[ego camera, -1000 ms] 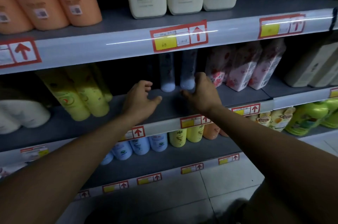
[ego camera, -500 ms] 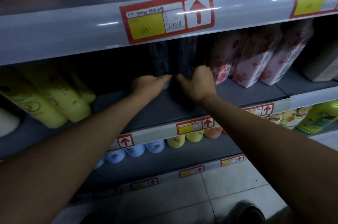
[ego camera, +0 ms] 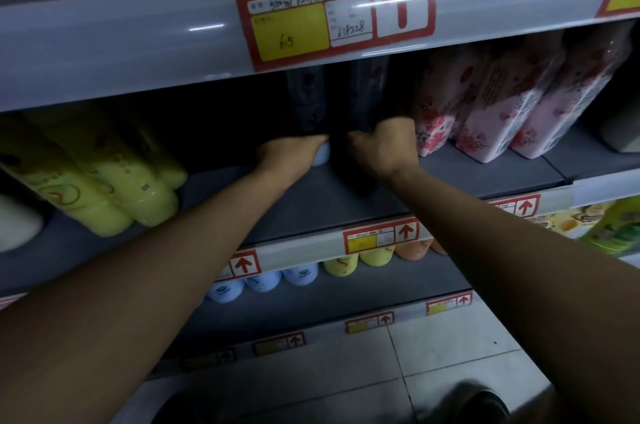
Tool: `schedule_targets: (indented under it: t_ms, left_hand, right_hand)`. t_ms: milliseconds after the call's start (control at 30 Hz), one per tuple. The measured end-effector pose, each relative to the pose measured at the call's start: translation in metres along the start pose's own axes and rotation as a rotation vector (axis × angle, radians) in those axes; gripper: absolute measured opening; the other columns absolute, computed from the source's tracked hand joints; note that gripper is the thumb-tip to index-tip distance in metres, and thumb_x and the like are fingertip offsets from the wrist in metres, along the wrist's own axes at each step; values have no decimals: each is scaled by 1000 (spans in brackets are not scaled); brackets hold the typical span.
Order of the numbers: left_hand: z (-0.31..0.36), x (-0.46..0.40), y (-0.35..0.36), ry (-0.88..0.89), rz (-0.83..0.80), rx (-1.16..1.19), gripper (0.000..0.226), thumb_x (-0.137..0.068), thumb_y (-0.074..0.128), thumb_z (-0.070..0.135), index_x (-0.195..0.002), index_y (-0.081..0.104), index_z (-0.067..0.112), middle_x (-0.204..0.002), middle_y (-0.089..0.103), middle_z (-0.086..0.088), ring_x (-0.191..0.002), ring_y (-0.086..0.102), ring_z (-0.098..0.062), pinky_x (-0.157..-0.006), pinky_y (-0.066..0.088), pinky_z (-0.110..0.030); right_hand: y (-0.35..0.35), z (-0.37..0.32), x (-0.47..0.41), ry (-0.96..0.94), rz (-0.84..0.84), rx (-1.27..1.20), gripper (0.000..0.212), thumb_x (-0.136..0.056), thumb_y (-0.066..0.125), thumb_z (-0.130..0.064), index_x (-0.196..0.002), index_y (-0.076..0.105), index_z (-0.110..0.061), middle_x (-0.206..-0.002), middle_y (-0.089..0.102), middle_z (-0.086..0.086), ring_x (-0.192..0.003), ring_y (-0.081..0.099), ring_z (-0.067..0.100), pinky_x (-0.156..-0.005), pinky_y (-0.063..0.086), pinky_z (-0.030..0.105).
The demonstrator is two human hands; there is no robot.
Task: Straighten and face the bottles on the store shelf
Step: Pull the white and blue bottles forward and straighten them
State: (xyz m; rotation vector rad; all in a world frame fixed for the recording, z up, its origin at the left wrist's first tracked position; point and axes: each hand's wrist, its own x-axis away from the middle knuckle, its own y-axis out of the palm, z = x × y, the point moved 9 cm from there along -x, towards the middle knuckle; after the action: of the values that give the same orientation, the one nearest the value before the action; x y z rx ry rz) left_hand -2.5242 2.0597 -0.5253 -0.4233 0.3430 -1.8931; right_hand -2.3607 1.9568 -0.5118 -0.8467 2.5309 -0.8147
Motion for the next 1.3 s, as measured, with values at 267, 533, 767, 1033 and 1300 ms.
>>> schedule_targets:
  t_ms: [267, 533, 767, 1033, 1300]
  left_hand:
    - [-10, 12, -40, 80, 123, 17, 38, -77, 83, 39, -97, 78, 6, -92, 73, -3, -87, 70, -15, -77, 56, -26]
    - [-16, 39, -89, 223, 208, -24, 32, -75, 86, 34, -93, 78, 10, -87, 75, 1, -81, 71, -10, -67, 50, -20]
    - [-24, 46, -118, 234, 232, -46, 35, -72, 87, 35, -96, 78, 11, -92, 76, -1, -83, 72, -12, -79, 62, -36]
    - [-31, 35, -128, 176, 292, -102, 38, -77, 84, 37, -88, 75, 2, -89, 74, -6, -80, 69, -16, -67, 55, -30]
    - [-35, 19, -124, 112, 333, -182, 42, -89, 73, 35, -98, 73, -6, -102, 73, -18, -95, 70, -31, -68, 44, -26]
  right_hand:
    - [9, -15, 24, -22, -28, -40, 44, -72, 67, -41, -83, 71, 1, -89, 74, 16, -87, 73, 31, -72, 59, 37]
    - [18, -39, 64, -118, -80, -74, 45, -78, 77, -36, -102, 47, -14, -114, 65, 12, -105, 64, 32, -90, 55, 45]
    - [37, -63, 84, -223, -120, -65, 45, -80, 78, -29, -108, 49, -10, -118, 58, 16, -111, 58, 33, -91, 48, 34]
    - [58, -73, 78, -217, -109, -21, 50, -85, 78, -33, -117, 54, -2, -123, 53, 19, -118, 52, 33, -99, 42, 35]
    - [73, -72, 60, -176, -72, -3, 49, -80, 76, -48, -99, 69, -4, -105, 69, 17, -96, 68, 32, -80, 58, 39]
